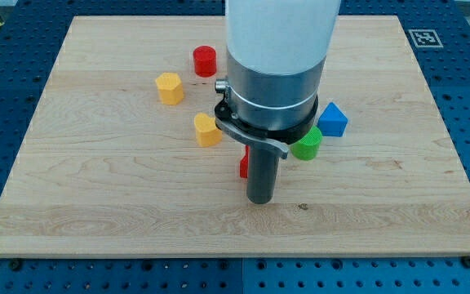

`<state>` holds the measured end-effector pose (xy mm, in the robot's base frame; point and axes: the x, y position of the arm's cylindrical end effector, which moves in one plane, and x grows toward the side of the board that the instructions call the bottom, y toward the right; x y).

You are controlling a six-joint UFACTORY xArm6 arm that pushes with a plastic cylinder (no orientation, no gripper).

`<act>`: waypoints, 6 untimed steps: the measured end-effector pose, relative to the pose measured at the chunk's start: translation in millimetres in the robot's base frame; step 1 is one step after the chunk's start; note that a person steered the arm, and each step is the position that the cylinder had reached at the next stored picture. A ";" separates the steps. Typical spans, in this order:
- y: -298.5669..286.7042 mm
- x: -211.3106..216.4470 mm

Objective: Move the red star towards the left of green circle

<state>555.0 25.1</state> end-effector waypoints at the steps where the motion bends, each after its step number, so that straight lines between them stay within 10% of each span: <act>1: 0.0 -8.1; 6: 0.0 -27.5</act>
<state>527.5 25.1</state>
